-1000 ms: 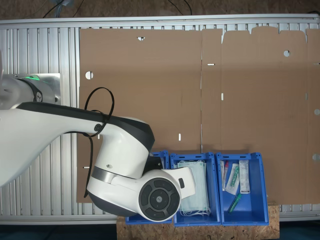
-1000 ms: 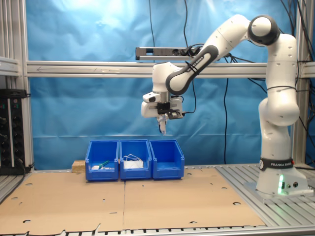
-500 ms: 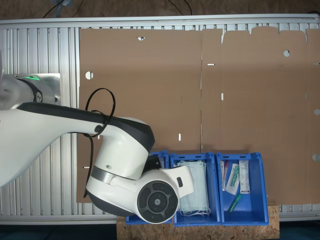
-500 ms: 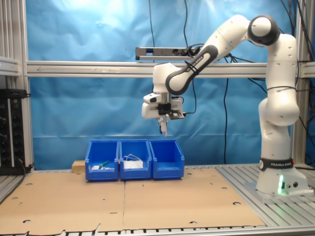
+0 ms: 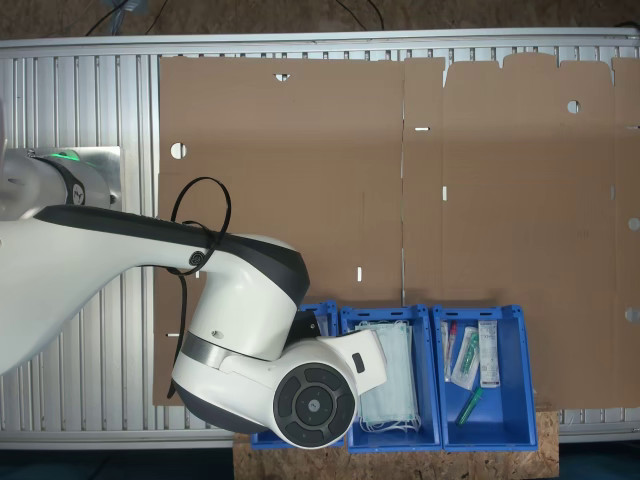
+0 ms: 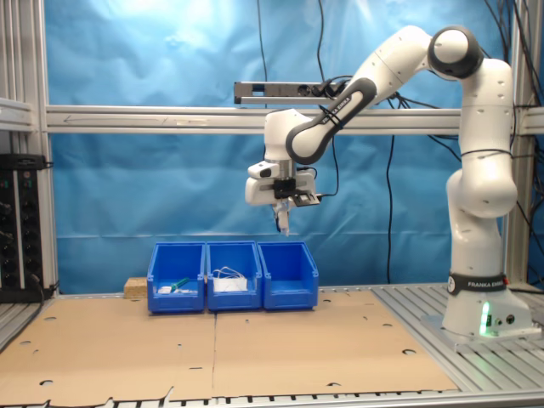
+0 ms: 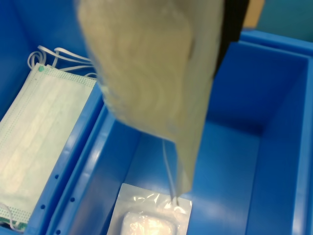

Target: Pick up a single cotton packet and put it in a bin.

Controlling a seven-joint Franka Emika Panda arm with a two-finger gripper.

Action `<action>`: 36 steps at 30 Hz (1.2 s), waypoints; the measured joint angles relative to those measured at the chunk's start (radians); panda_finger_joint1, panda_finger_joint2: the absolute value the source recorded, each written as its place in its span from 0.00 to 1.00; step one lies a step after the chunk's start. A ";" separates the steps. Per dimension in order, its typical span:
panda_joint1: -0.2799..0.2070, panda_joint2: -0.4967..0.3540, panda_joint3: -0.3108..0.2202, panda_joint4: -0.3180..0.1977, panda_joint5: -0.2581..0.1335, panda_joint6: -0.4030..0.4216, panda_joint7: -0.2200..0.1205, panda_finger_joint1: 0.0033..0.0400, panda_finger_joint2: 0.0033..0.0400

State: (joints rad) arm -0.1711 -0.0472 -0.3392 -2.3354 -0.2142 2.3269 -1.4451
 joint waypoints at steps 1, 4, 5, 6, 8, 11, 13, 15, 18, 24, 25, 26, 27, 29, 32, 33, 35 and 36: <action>0.000 0.000 0.000 0.000 0.000 0.000 -0.002 0.06 0.06; 0.000 0.000 -0.002 0.000 0.000 0.000 -0.007 0.06 0.06; 0.000 0.000 -0.002 0.000 0.000 0.000 -0.008 0.06 0.06; 0.000 0.000 -0.003 0.000 0.000 0.000 -0.009 0.06 0.06; 0.000 0.000 -0.004 0.000 0.000 0.000 -0.013 0.06 0.06; 0.000 0.000 -0.005 0.000 0.000 0.000 -0.017 0.06 0.06; 0.000 0.000 -0.006 0.000 0.001 0.000 -0.020 0.06 0.06; 0.000 0.000 -0.006 0.000 0.001 0.000 -0.022 0.06 0.06; 0.000 0.000 -0.006 0.000 0.001 0.000 -0.024 0.06 0.06; 0.000 0.000 -0.006 0.000 0.001 0.000 -0.027 0.06 0.06; 0.000 0.000 -0.006 0.000 0.001 0.000 -0.028 0.06 0.06; 0.000 0.000 -0.006 0.000 0.001 0.000 -0.028 0.06 0.06; 0.000 0.000 -0.006 0.000 0.001 0.000 -0.029 0.06 0.06; 0.000 0.000 -0.006 0.000 0.001 0.000 -0.030 0.06 0.06; 0.000 0.000 -0.006 0.000 0.001 0.000 -0.033 0.06 0.06; 0.000 0.000 -0.006 0.000 0.001 0.000 -0.034 0.06 0.06; 0.000 0.000 -0.006 0.000 0.001 0.000 -0.036 0.06 0.06; 0.000 0.000 -0.006 0.000 0.001 0.000 -0.037 0.06 0.06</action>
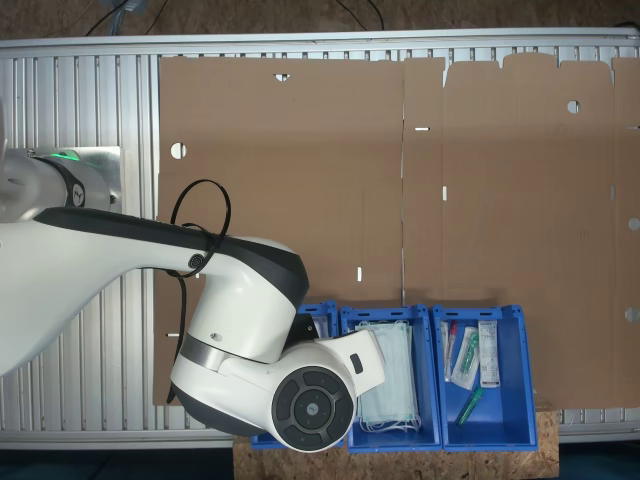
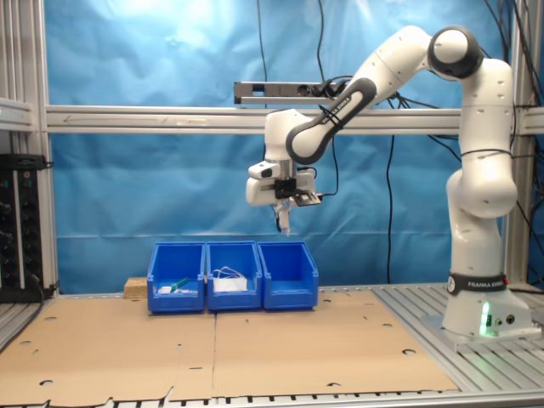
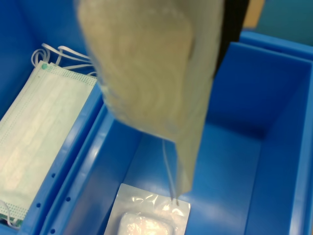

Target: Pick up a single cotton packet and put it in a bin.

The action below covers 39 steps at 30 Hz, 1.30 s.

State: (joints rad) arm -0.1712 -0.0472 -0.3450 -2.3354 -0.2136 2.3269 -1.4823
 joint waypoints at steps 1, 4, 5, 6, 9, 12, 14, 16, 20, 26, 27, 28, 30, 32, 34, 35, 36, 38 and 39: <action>0.000 0.000 0.000 0.000 0.000 0.000 -0.001 0.06 0.06; 0.000 0.000 0.000 0.000 0.000 0.000 -0.004 0.06 0.06; 0.000 0.000 0.000 0.000 0.000 0.000 -0.004 0.06 0.06; 0.000 0.000 0.000 0.000 0.000 0.000 -0.005 0.06 0.06; 0.000 0.000 0.000 0.000 0.000 0.000 -0.006 0.06 0.06; 0.000 0.000 0.000 0.000 0.000 0.000 -0.007 0.35 0.35; 0.000 0.000 0.000 0.000 0.000 0.000 -0.007 0.35 0.35; 0.000 0.000 0.000 0.000 0.000 0.000 -0.008 0.35 0.35; 0.000 0.000 0.000 0.000 0.000 0.000 -0.008 0.79 0.79; 0.000 0.000 0.000 0.000 0.000 0.000 -0.009 0.94 0.94; 0.000 0.000 0.000 0.000 0.000 0.000 -0.009 0.94 0.94; 0.000 0.000 0.000 0.000 0.000 0.000 -0.009 0.94 0.94; 0.000 0.000 0.000 0.000 0.000 0.000 -0.009 0.94 0.94; 0.000 0.000 0.000 0.000 0.000 0.000 -0.009 0.99 0.99; 0.000 0.000 0.000 0.000 0.000 0.000 -0.009 0.99 0.99; 0.000 0.000 0.000 0.000 0.000 0.000 -0.009 0.99 0.99; 0.000 0.000 0.000 0.000 0.000 0.000 -0.009 1.00 1.00; 0.000 0.000 0.000 0.000 0.000 0.000 -0.009 1.00 1.00; 0.000 0.000 0.000 0.000 0.000 0.000 -0.009 1.00 1.00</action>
